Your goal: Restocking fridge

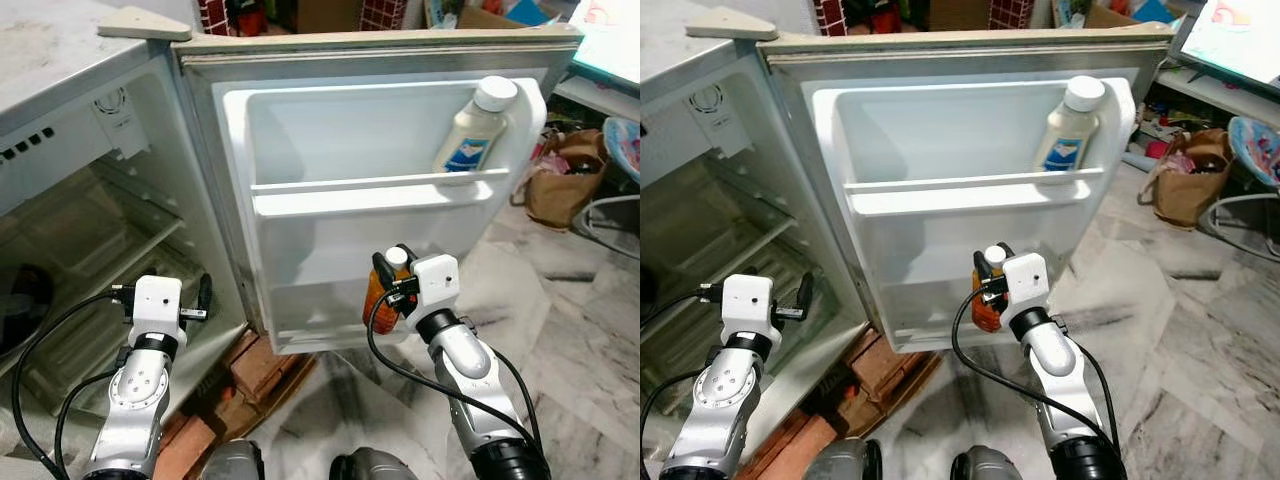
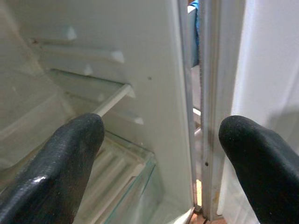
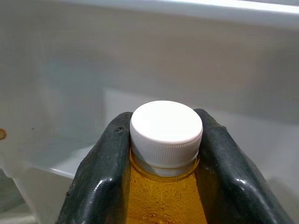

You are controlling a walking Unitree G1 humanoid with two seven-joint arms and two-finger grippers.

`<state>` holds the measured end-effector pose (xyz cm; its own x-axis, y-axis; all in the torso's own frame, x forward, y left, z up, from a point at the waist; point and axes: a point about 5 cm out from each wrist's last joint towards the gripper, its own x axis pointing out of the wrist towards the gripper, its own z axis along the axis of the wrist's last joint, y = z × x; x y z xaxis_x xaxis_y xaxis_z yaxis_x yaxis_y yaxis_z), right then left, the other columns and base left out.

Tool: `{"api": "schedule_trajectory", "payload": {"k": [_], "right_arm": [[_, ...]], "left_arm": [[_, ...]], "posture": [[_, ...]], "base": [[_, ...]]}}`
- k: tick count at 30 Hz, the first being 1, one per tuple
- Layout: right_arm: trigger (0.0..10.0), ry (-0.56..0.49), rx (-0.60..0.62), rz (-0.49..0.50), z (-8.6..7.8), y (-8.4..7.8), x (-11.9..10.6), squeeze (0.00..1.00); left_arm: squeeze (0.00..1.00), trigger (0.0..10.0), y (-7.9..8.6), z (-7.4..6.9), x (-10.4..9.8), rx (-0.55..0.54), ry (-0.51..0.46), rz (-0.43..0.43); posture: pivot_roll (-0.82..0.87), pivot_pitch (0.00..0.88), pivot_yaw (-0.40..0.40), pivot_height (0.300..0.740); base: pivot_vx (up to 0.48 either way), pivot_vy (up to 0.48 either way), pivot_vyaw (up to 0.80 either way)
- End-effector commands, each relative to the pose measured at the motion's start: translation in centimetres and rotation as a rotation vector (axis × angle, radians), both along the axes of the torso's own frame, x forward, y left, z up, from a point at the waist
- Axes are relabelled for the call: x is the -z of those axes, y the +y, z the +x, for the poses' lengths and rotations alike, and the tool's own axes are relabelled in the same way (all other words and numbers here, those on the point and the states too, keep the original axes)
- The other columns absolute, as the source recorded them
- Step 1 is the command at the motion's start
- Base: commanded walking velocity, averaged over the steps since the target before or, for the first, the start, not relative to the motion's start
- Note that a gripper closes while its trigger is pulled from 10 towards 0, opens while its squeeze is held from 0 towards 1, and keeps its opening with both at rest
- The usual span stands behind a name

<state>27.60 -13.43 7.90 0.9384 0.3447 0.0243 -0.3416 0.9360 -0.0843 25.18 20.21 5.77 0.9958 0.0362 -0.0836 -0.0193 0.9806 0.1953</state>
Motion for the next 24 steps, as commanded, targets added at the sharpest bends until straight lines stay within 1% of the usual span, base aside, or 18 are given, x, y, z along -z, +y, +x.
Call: {"api": "schedule_trajectory", "payload": {"k": [1,3,4,5,19,24], "right_arm": [[10.0,-0.015,-0.006,0.008,0.3,0.04,-0.46,0.0],[10.0,-0.016,-0.006,0.008,0.32,0.04,-0.47,0.0],[10.0,-0.019,-0.004,0.006,0.36,0.01,-0.52,0.0],[10.0,-0.019,-0.004,0.006,0.36,0.01,-0.52,0.0],[10.0,-0.028,-0.003,0.011,0.49,0.13,-0.64,0.0],[10.0,-0.031,0.016,0.005,0.64,-0.06,-0.71,0.0]], "left_arm": [[0.0,10.0,0.04,-0.11,-0.23,-0.001,-0.002,0.021],[0.0,10.0,0.05,-0.12,-0.23,-0.001,-0.002,0.021],[0.0,10.0,0.05,-0.11,-0.25,0.0,-0.001,0.019],[0.0,10.0,0.05,-0.11,-0.25,0.0,-0.001,0.019],[0.0,10.0,0.04,-0.1,-0.47,0.002,0.001,0.027],[0.0,10.0,0.12,-0.04,-0.54,-0.003,0.0,0.035]], "posture": [[0.07,0.115,-0.033,0.74],[0.07,0.115,-0.032,0.74],[0.07,0.116,-0.033,0.73],[0.07,0.116,-0.033,0.73],[0.07,0.117,-0.026,0.631],[0.07,0.119,-0.022,0.631]], "base": [[0.0,0.0,0.0],[0.0,0.0,0.0],[0.0,0.0,0.0],[0.0,0.0,0.0],[0.0,0.0,0.0],[0.0,0.0,0.0]]}}
